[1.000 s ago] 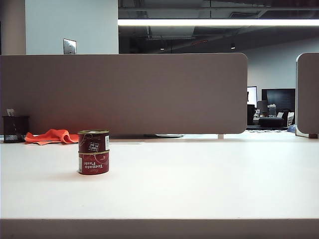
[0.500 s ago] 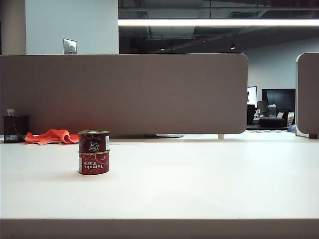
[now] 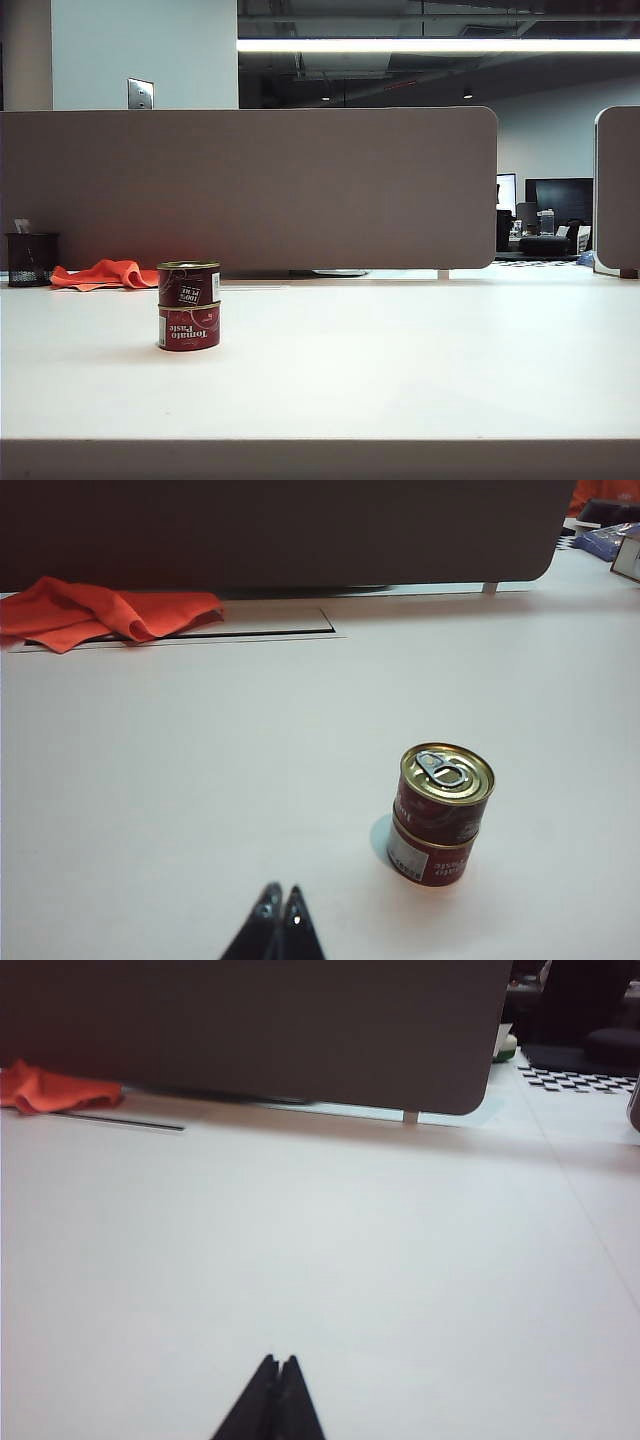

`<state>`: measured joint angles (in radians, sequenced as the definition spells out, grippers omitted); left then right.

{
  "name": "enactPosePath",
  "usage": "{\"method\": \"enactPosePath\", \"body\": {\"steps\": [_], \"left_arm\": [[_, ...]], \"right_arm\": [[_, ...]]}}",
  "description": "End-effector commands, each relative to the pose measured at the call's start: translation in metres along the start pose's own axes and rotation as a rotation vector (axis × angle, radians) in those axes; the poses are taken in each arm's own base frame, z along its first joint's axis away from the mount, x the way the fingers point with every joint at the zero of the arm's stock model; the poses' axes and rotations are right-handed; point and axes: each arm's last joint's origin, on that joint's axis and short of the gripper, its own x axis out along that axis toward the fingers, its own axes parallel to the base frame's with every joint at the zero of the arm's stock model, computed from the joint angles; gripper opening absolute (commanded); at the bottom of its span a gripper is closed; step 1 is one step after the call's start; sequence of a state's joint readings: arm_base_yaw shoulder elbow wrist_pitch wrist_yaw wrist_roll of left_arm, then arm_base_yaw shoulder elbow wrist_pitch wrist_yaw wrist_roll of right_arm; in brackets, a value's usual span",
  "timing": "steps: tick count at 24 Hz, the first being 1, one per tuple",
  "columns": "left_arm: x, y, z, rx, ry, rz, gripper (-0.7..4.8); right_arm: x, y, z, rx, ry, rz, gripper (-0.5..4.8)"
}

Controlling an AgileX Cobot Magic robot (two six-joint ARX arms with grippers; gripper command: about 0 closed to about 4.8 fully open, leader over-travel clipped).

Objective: Stack a can of tomatoes on the right onto the can of tomatoes on the left.

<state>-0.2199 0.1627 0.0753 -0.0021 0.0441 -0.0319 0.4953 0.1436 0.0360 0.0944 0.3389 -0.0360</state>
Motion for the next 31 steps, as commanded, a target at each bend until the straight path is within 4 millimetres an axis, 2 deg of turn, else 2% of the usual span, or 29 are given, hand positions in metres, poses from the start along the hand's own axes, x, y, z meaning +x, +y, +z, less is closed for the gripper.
{"method": "enactPosePath", "body": {"steps": [1, 5, 12, 22, 25, 31], "left_arm": [[-0.002, 0.000, -0.003, -0.007, -0.037, 0.002, -0.05], [-0.005, 0.001, -0.015, -0.050, -0.055, 0.012, -0.05], [-0.006, 0.003, -0.018, -0.047, -0.031, 0.074, -0.04], [-0.006, 0.002, -0.018, -0.088, -0.025, 0.066, -0.04], [-0.006, 0.002, -0.018, -0.088, -0.025, 0.066, -0.04], [-0.006, 0.002, -0.018, -0.088, -0.024, 0.066, -0.04]], "right_arm": [[0.000, 0.000, 0.000, 0.024, -0.035, -0.001, -0.06], [0.001, 0.000, -0.006, 0.024, -0.030, 0.000, -0.06], [0.001, 0.001, -0.006, 0.022, -0.026, 0.001, -0.05], [-0.001, 0.000, -0.005, 0.026, -0.036, -0.001, -0.05], [-0.007, -0.006, -0.002, 0.043, -0.090, -0.039, -0.05], [-0.005, -0.016, -0.003, 0.040, -0.087, -0.140, -0.05]]}}
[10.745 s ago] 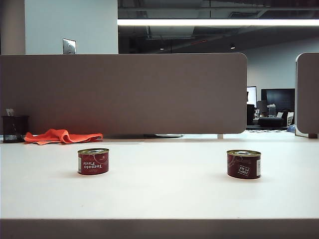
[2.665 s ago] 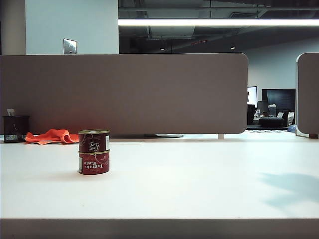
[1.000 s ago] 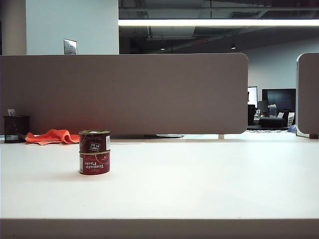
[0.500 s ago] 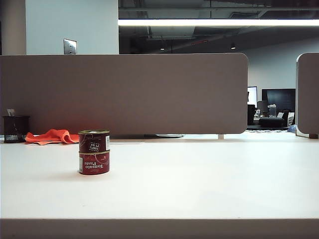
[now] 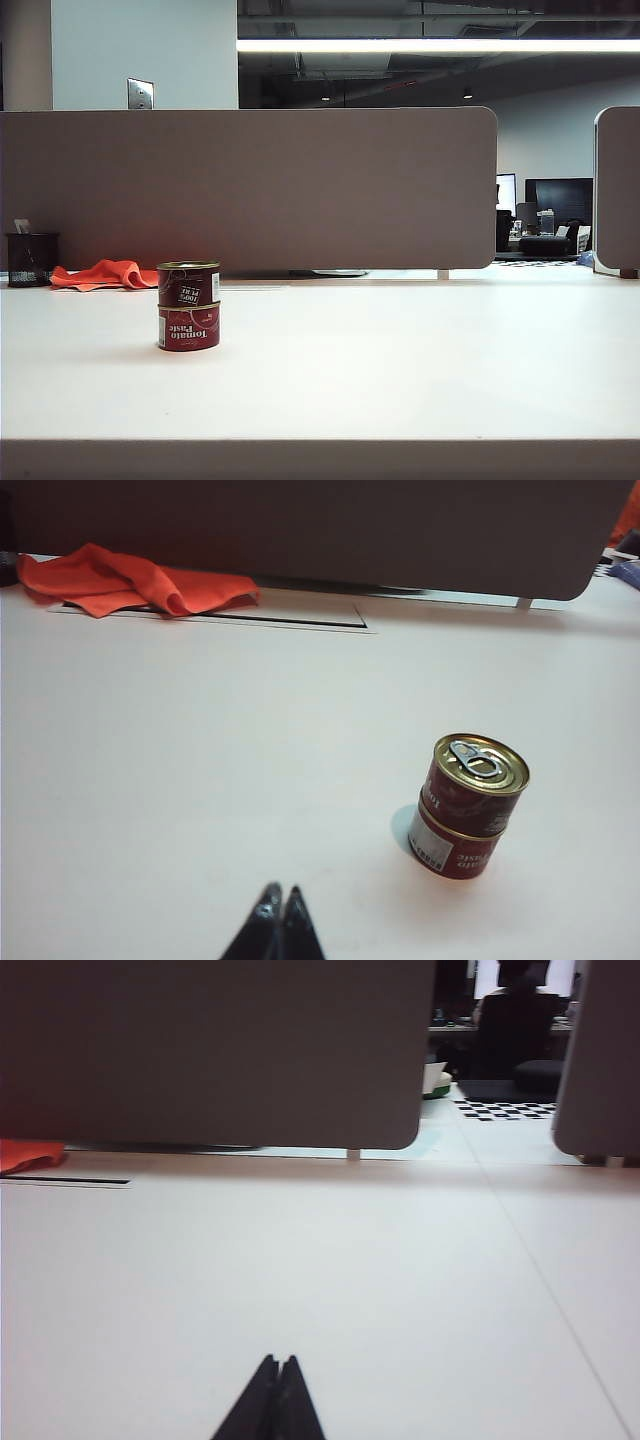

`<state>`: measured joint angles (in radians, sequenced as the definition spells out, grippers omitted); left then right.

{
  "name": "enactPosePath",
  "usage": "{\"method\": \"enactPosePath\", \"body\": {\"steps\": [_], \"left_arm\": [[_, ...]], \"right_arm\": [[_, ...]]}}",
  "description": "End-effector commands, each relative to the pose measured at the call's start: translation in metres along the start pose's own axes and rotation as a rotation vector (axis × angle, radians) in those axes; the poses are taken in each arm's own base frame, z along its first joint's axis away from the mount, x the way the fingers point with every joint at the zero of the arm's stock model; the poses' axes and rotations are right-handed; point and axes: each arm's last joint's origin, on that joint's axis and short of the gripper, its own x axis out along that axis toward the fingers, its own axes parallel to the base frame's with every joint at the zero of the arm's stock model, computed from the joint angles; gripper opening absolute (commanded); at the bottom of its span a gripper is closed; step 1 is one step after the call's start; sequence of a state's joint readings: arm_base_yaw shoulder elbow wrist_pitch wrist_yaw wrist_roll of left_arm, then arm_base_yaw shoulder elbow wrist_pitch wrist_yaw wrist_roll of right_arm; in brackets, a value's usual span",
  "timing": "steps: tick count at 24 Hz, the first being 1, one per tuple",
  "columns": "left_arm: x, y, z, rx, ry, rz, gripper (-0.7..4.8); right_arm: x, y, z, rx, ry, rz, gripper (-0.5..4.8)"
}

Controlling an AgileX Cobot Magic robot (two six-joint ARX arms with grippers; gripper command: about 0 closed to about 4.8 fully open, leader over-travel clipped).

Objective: Stack a can of tomatoes on the right onto the can of tomatoes on the left.

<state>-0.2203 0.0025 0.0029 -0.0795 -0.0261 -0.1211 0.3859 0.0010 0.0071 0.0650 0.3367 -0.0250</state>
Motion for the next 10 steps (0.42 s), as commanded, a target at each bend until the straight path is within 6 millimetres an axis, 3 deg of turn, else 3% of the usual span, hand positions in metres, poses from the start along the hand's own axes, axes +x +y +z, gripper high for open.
{"method": "enactPosePath", "body": {"steps": [1, 10], "left_arm": [[-0.0003, -0.0002, 0.0017, 0.000, -0.009, -0.003, -0.04], [-0.0003, -0.0002, 0.0017, 0.000, -0.009, -0.003, -0.04]], "right_arm": [[0.0012, -0.0054, -0.0006, 0.001, -0.010, -0.058, -0.05], [0.0018, -0.0091, -0.0006, -0.002, -0.010, -0.098, -0.05]]}}
